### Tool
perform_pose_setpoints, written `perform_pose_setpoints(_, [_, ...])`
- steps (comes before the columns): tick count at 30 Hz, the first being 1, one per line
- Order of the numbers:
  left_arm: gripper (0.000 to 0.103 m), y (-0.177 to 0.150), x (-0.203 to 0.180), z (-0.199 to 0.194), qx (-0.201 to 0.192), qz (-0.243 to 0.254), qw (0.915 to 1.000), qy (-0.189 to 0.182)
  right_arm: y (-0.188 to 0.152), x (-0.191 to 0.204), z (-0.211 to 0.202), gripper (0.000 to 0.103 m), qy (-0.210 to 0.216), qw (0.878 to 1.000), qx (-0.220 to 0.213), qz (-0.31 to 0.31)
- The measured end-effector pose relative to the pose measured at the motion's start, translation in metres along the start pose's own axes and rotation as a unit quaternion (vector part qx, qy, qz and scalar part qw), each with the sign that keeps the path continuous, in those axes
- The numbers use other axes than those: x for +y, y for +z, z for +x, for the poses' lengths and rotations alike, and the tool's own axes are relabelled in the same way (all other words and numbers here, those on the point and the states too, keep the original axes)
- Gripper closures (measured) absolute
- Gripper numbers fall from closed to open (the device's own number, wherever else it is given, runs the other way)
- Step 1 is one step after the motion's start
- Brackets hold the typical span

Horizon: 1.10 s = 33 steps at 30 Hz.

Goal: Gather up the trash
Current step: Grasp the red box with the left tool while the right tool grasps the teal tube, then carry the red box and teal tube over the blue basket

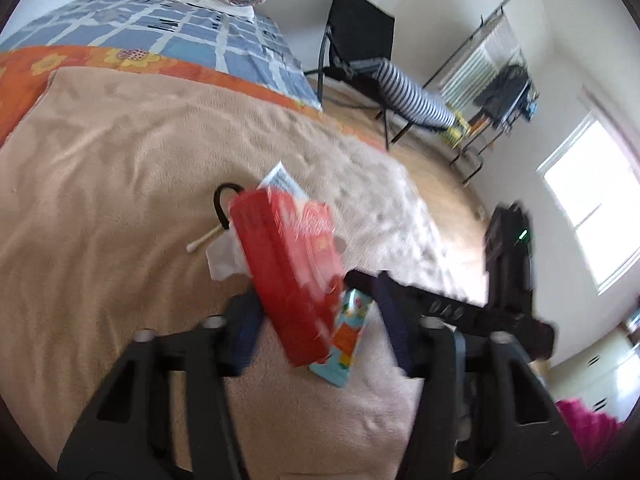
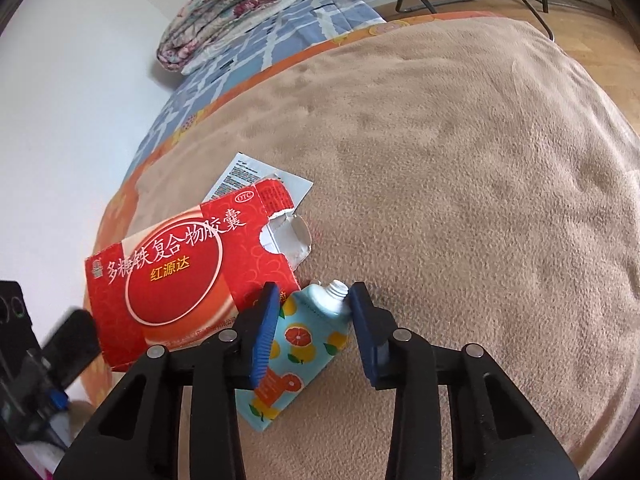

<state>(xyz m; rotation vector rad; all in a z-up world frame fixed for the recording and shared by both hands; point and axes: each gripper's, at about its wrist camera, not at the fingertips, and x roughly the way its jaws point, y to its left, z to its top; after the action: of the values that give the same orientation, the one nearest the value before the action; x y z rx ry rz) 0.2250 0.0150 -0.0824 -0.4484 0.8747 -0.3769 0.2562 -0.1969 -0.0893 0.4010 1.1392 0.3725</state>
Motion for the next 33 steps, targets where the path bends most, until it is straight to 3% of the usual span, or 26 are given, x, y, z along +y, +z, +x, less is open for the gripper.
perform_pose_setpoints(3, [0.077,-0.006,0.000,0.004,0.007,0.001,0.9999,0.008,0.002,-0.002,-0.001,0.074,0.001,1.000,-0.002,0.006])
perform_pose_setpoints(11, [0.080,-0.008,-0.005,-0.013,-0.014,0.016,0.9997,0.014,0.000,-0.002,-0.015,0.083,-0.003,1.000,-0.014,-0.009])
perform_pose_setpoints(29, [0.085,-0.014,-0.011,-0.082,-0.049,0.023,0.9982,0.027,-0.010,0.021,-0.072,0.085,-0.021,0.993,-0.075,-0.093])
perform_pose_setpoints(33, [0.085,-0.022,-0.007,-0.101,-0.053,0.006,0.9983,0.025,-0.015,0.025,-0.086,0.086,-0.019,0.991,-0.084,-0.105])
